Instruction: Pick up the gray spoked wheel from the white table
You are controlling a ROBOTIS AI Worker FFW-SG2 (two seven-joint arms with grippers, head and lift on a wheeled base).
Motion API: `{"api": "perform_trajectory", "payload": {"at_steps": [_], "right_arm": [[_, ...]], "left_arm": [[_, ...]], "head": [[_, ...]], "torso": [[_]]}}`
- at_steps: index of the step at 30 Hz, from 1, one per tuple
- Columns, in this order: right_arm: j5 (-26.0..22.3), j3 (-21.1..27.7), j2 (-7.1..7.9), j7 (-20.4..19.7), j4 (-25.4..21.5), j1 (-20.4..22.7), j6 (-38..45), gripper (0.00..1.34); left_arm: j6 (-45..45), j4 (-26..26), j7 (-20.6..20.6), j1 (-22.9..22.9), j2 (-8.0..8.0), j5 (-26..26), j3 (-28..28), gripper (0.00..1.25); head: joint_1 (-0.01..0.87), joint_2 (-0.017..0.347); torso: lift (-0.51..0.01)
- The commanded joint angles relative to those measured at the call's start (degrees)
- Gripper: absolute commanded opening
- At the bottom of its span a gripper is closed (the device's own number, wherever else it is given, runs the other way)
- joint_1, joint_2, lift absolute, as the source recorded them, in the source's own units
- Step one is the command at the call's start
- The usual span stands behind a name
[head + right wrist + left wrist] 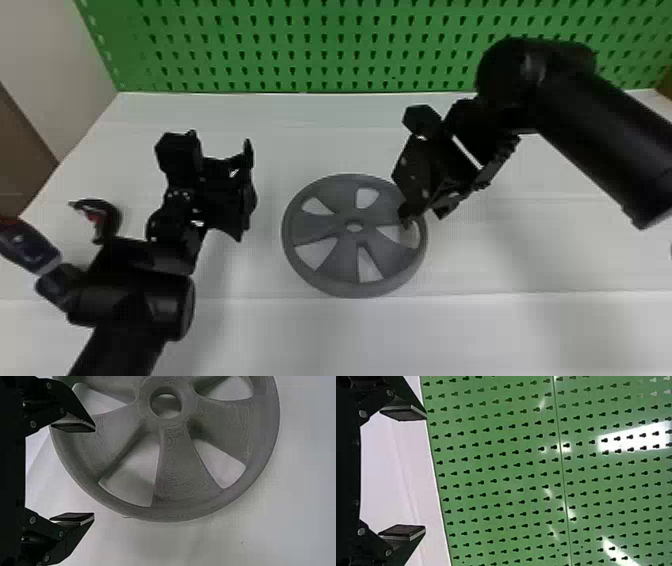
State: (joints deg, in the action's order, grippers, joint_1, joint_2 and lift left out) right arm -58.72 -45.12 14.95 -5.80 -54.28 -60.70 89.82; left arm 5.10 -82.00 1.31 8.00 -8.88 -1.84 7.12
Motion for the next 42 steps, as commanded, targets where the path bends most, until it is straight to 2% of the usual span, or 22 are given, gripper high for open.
{"api": "perform_trajectory", "payload": {"at_steps": [1,11,23,27,31,37,42], "right_arm": [[0.01,-0.23,-0.01,0.00,-0.03,-0.12,0.26,0.86],[0.45,-0.23,-0.28,0.00,-0.03,-0.12,0.18,0.86],[9.50,8.56,-3.18,0.00,0.49,3.39,0.26,0.86],[12.58,10.93,-4.32,0.00,2.34,3.74,0.26,0.86],[12.76,11.73,-4.76,0.00,5.33,3.74,-1.49,0.86],[10.73,9.44,-3.97,0.00,5.50,3.48,-5.71,0.86],[10.56,9.18,-4.49,0.00,6.82,2.69,-5.36,0.86]], "left_arm": [[0.00,0.00,0.00,0.08,0.00,-0.01,0.08,0.98],[0.00,0.00,0.00,0.17,0.00,-0.01,0.08,0.98],[0.00,0.00,0.00,0.26,0.00,-0.27,0.00,0.98],[0.00,0.00,0.00,0.35,0.00,-0.27,0.08,0.98],[0.00,0.00,0.00,0.35,0.00,-0.27,0.17,0.98],[0.00,0.00,0.00,0.35,0.00,-0.27,0.00,0.98],[0.00,0.00,0.00,0.35,0.00,-0.18,0.08,0.98]], "head": [[0.806,0.044],[0.806,0.044],[0.806,0.044],[0.806,0.044],[0.806,0.044],[0.806,0.044],[0.806,0.044]], "torso": [[-0.098],[-0.098],[-0.098],[-0.098],[-0.098],[-0.098],[-0.098]]}}
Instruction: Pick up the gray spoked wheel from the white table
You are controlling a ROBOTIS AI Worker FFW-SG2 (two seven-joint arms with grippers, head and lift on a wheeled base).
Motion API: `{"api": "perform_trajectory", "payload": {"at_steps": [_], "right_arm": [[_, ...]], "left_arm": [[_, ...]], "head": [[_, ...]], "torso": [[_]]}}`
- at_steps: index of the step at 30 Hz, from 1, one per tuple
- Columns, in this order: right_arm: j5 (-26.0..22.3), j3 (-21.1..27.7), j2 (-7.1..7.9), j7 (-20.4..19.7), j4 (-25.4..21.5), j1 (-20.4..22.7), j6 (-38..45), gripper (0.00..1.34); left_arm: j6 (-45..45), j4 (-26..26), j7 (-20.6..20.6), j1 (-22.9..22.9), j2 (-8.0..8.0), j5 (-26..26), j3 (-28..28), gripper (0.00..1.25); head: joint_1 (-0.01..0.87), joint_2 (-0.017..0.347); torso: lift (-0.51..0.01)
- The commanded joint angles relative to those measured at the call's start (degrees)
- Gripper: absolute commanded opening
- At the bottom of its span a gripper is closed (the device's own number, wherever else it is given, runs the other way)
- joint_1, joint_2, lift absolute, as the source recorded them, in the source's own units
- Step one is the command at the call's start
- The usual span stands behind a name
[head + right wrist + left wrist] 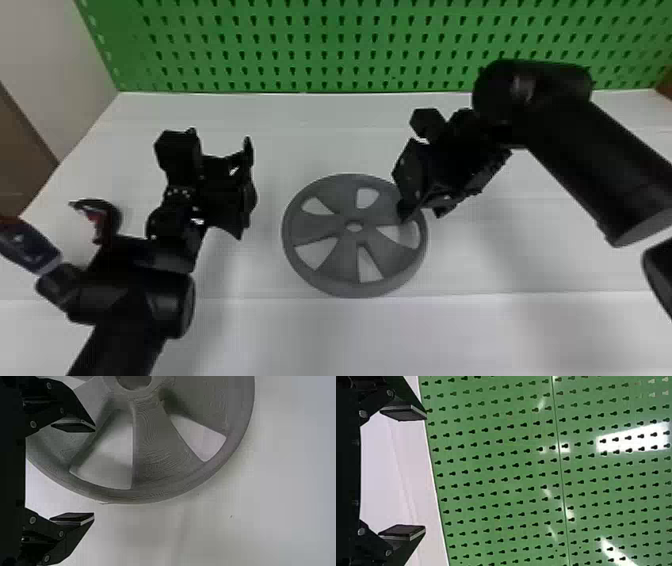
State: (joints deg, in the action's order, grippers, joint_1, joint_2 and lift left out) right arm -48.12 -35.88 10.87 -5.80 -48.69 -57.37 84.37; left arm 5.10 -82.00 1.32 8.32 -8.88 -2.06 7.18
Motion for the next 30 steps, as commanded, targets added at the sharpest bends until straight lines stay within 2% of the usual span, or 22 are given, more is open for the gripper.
{"api": "perform_trajectory", "payload": {"at_steps": [1,7,9,11,15,18,30], "right_arm": [[-0.05,0.29,-0.76,0.00,2.46,-0.90,0.45,0.86],[1.27,3.54,-1.73,-0.35,5.10,-0.90,1.94,0.86],[1.18,5.12,-2.00,-2.46,5.10,-0.64,2.38,0.86],[-0.22,6.70,-2.26,-6.07,5.19,-0.38,2.56,0.86],[-11.83,11.54,-2.52,-21.54,5.80,0.85,1.68,0.86],[-16.84,14.17,-3.05,-28.57,6.77,1.38,0.80,0.86],[-20.53,20.68,-4.63,-37.97,9.84,2.61,-1.84,0.86]], "left_arm": [[0.00,0.00,0.00,0.03,0.00,0.03,0.02,0.98],[0.00,0.00,0.00,-0.06,0.00,0.03,0.11,0.98],[0.00,0.00,0.00,-0.06,0.00,0.03,0.02,0.98],[0.00,0.00,0.00,-0.06,0.00,0.03,0.02,0.98],[0.00,0.00,0.00,-0.06,0.00,0.03,0.02,0.98],[0.00,0.00,0.00,-0.06,0.00,0.03,0.11,0.98],[0.00,0.00,0.00,-0.06,0.00,0.03,0.11,0.98]], "head": [[0.806,0.044],[0.806,0.044],[0.806,0.044],[0.806,0.044],[0.806,0.044],[0.806,0.044],[0.806,0.044]], "torso": [[-0.098],[-0.098],[-0.098],[-0.098],[-0.098],[-0.098],[-0.098]]}}
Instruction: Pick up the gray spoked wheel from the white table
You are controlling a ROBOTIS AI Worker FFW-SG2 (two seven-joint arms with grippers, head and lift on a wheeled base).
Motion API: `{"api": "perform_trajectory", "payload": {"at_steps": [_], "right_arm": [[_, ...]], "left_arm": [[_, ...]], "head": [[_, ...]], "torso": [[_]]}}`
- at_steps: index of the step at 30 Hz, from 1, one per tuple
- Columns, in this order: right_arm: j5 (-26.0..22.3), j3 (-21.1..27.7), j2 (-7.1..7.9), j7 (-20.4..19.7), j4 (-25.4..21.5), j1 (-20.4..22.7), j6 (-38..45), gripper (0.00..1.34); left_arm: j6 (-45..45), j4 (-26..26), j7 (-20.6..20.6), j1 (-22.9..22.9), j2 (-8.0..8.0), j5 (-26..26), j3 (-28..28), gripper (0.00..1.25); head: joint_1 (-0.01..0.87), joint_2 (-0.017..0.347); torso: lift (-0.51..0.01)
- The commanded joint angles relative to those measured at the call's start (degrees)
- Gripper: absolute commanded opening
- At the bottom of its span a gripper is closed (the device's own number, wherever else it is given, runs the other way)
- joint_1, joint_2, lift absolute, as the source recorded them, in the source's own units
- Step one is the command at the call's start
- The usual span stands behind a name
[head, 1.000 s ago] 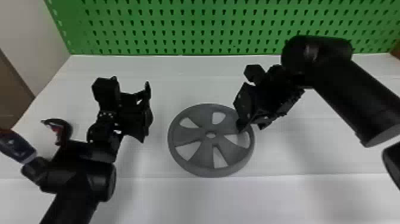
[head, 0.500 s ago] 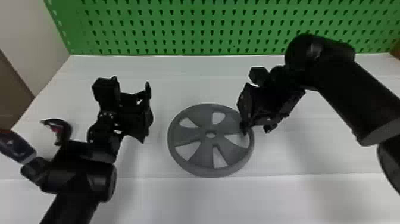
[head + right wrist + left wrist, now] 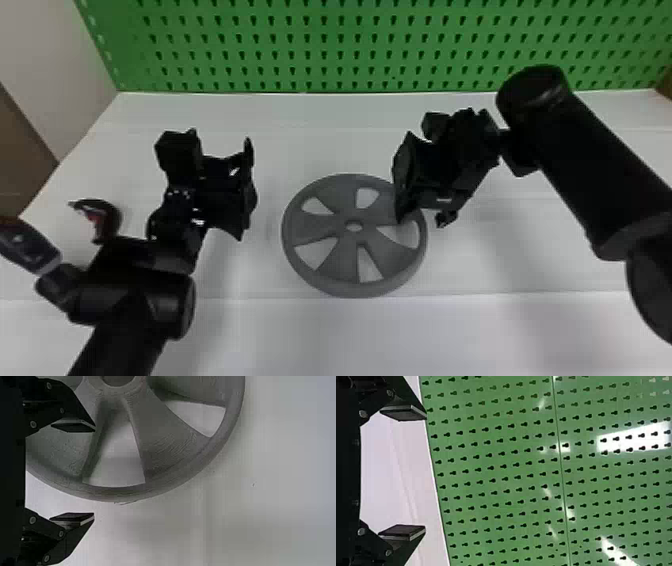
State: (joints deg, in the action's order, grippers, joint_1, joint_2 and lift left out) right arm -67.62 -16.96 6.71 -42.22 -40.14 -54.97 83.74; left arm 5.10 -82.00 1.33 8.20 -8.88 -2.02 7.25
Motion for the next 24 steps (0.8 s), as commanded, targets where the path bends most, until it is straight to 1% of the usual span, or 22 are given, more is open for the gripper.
{"api": "perform_trajectory", "payload": {"at_steps": [1,5,9,13,24], "right_arm": [[-1.02,2.11,-0.47,-2.26,1.55,0.21,-1.39,0.86],[-1.02,5.19,-1.00,-5.60,2.79,0.21,-1.83,0.86],[-1.02,7.74,-1.44,-8.76,2.87,0.39,-1.92,0.86],[-1.64,8.26,-1.52,-9.02,2.87,0.39,-1.74,0.86],[-3.57,5.19,-1.17,-9.02,2.96,0.04,-1.92,0.86]], "left_arm": [[0.00,0.00,0.07,0.06,0.00,0.00,0.13,0.98],[0.00,0.00,-0.01,0.14,0.00,0.00,0.22,0.98],[0.00,0.00,0.07,0.32,0.00,0.00,0.22,0.98],[0.00,0.00,0.07,0.41,0.00,-0.09,0.22,0.98],[0.00,0.00,0.43,0.50,0.00,-0.09,0.48,0.98]], "head": [[0.806,0.044],[0.806,0.044],[0.806,0.044],[0.806,0.044],[0.806,0.044]], "torso": [[-0.098],[-0.098],[-0.098],[-0.098],[-0.098]]}}
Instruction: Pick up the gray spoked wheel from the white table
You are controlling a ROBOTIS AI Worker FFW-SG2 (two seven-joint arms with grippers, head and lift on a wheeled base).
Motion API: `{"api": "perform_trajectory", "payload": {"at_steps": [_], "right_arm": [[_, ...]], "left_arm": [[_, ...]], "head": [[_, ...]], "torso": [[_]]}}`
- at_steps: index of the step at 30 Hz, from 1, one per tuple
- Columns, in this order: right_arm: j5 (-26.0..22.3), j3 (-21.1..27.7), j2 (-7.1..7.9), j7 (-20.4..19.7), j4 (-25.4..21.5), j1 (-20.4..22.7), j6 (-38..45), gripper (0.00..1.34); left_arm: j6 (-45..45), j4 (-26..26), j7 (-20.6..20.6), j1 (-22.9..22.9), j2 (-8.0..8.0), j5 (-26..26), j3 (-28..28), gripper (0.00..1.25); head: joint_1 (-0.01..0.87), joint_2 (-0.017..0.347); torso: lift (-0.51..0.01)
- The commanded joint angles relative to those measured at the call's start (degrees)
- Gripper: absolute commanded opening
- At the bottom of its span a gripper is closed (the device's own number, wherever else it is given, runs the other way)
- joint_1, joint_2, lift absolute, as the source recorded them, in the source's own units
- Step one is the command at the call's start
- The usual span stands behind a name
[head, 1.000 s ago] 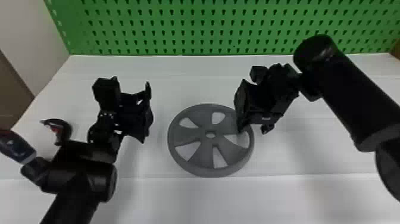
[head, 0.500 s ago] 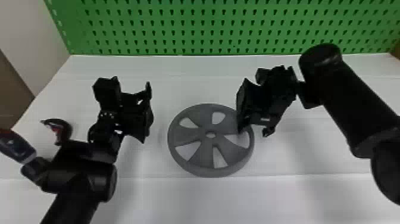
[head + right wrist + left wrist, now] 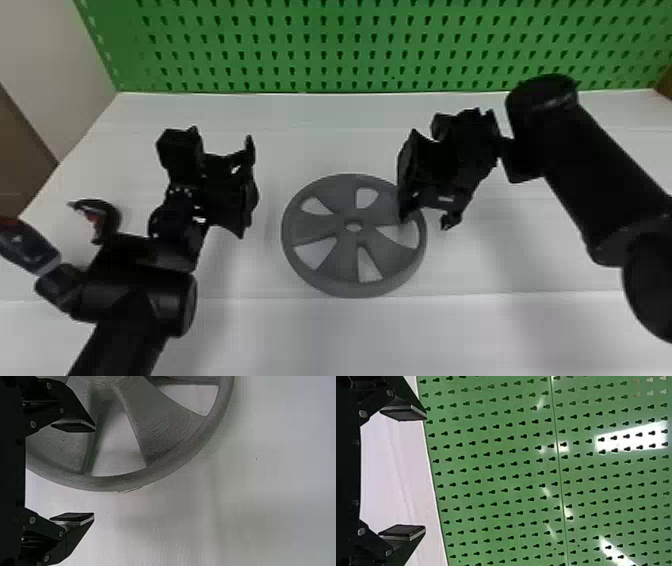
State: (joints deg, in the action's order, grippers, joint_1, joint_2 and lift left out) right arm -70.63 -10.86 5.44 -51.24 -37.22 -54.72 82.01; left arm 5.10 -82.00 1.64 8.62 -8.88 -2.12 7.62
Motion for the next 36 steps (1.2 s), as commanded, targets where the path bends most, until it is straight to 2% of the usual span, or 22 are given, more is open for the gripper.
{"api": "perform_trajectory", "payload": {"at_steps": [1,13,27,36], "right_arm": [[-0.82,-1.01,0.10,0.00,0.04,-0.13,-0.27,0.86],[-1.17,-1.36,0.27,0.00,0.04,-0.21,-0.80,0.86],[7.44,5.06,-2.01,0.09,-0.40,0.84,0.43,0.86],[8.49,7.69,-2.89,0.09,-0.40,2.51,-0.09,0.86]], "left_arm": [[0.00,0.00,0.12,0.08,0.00,0.01,0.11,0.98],[0.00,0.00,0.30,0.17,0.00,-0.08,0.20,0.98],[0.00,0.00,0.30,0.70,0.00,-0.08,0.29,0.98],[0.09,-0.09,0.30,0.70,0.00,-0.52,0.20,0.98]], "head": [[0.806,0.044],[0.806,0.044],[0.806,0.044],[0.806,0.044]], "torso": [[-0.098],[-0.098],[-0.098],[-0.098]]}}
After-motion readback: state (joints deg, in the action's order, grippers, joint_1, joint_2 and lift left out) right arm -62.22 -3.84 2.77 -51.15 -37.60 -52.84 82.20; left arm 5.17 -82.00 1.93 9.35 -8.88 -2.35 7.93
